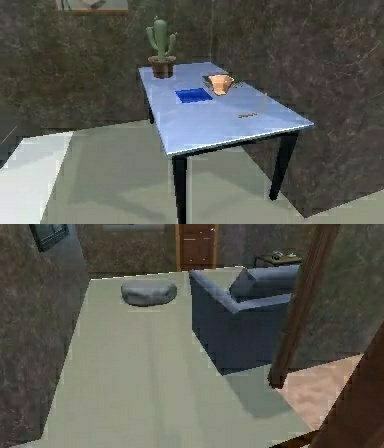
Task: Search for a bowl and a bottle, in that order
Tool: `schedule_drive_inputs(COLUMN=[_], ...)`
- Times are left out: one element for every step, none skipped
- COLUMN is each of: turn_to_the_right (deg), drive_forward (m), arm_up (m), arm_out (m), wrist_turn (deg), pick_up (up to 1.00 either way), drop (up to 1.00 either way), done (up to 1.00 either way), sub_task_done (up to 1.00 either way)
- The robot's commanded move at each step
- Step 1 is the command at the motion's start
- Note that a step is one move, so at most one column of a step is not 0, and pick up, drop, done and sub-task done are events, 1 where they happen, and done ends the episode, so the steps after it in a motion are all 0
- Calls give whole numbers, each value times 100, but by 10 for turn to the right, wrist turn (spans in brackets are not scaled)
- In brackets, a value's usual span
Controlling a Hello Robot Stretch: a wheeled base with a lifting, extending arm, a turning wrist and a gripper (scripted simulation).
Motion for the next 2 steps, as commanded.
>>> schedule_drive_inputs(turn_to_the_right=[0, 420], drive_forward=[10, 0], arm_up=[0, 0], arm_out=[0, 0], wrist_turn=[0, 0], pick_up=[0, 0], drop=[0, 0], done=[0, 0], sub_task_done=[0, 0])
